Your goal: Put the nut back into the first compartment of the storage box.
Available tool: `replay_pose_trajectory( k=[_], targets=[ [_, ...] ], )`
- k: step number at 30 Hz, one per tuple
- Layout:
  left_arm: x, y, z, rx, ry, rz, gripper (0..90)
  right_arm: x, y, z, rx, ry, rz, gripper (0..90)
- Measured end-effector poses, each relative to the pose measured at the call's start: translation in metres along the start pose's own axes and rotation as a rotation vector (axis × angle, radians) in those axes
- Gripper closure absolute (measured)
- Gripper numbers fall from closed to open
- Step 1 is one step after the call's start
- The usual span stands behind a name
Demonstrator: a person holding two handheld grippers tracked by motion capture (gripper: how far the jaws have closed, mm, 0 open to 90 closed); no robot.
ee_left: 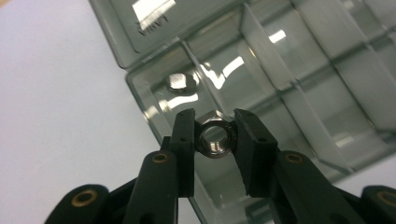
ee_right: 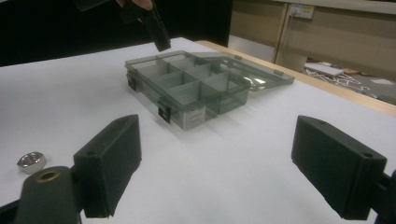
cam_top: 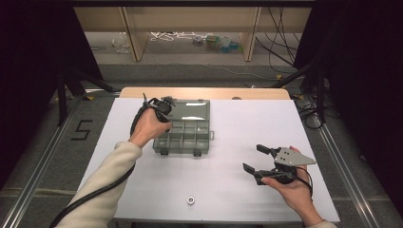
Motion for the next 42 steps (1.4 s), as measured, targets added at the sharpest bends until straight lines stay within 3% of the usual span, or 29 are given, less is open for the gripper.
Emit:
replay_pose_trajectory(
  k=[3,19,27,32,42],
  targets=[
    [0.001,0.005,-0.002,-0.008,-0.038,0.029,70.1,0.000,0.000,-0.001,-0.004,0.014,-0.010,16.8],
    [-0.002,0.021,-0.002,-0.034,-0.090,0.044,70.1,0.000,0.000,0.000,-0.003,-0.007,0.001,16.8],
    [-0.001,0.026,-0.004,-0.050,-0.087,0.033,70.1,0.000,-0.001,0.000,-0.009,-0.006,-0.004,16.7],
    [-0.001,0.029,-0.005,-0.047,-0.099,0.038,70.1,0.000,0.000,0.000,-0.008,-0.003,0.002,16.7],
    [-0.002,0.031,-0.006,-0.034,-0.085,0.031,70.0,0.000,0.000,-0.001,-0.011,0.001,-0.001,16.7]
  ],
)
Point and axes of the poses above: each handheld gripper's, and its own axes: y roughly forward along the jaws, x roughly out of its underside, z roughly to its right, the point moved 1 cm from there along y, roughly forward along the jaws, and after that the axes turned 5 degrees about -x, right-handed, at the moved point
